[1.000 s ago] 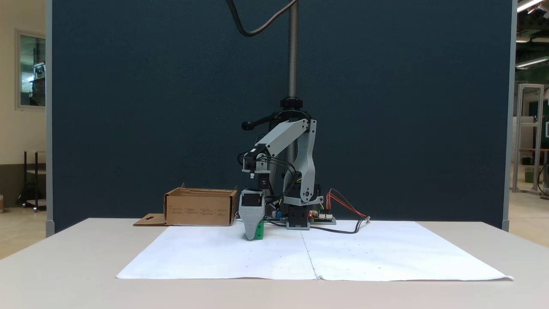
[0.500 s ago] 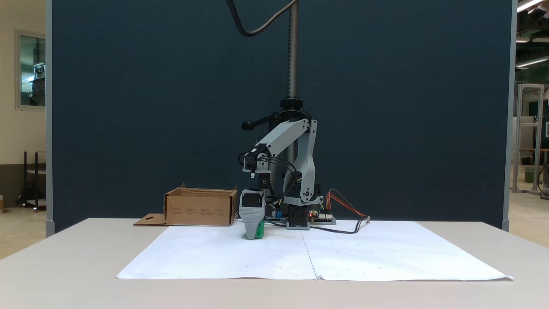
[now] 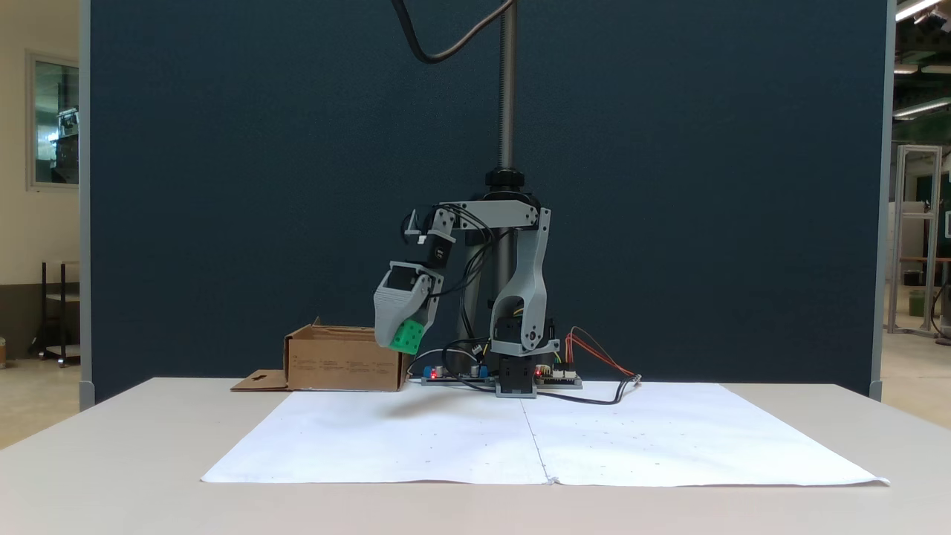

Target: Grasp a green dice and put it in the bin.

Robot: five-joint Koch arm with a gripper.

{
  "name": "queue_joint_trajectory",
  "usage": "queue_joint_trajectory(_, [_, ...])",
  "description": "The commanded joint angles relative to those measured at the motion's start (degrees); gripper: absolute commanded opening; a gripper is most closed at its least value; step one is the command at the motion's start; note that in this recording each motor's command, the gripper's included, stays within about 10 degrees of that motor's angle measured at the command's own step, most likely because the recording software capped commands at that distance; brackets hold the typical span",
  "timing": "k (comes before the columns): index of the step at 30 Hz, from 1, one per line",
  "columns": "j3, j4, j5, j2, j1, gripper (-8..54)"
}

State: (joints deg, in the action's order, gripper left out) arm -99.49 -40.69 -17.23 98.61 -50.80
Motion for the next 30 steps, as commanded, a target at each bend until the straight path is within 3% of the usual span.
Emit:
queue_joint_trajectory(1, [5.4,-1.3,9.6,3.0,-4.0,11.7])
queue_joint_trajectory(5, [9.4,-1.3,17.8,2.9,-9.3,11.7])
queue_joint_trajectory(20, [26.2,-0.8,17.2,-10.9,-39.9,11.7])
queue_joint_trajectory(30, [27.6,-0.8,10.9,-17.4,-49.9,11.7])
